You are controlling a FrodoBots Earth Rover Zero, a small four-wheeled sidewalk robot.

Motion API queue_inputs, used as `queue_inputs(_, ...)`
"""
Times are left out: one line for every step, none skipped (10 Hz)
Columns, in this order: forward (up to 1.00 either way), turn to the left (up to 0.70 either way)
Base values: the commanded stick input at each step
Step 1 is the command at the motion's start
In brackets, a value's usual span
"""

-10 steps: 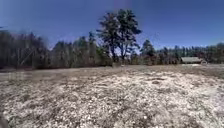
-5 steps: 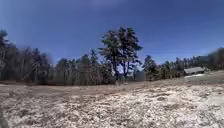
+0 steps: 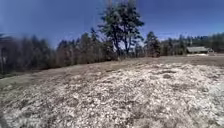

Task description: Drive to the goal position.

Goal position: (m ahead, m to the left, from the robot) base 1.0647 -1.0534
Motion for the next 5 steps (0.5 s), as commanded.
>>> queue_inputs(0.70, 0.00)
queue_inputs(0.70, 0.00)
queue_inputs(0.70, 0.00)
queue_inputs(0.70, 0.00)
queue_inputs(0.70, 0.00)
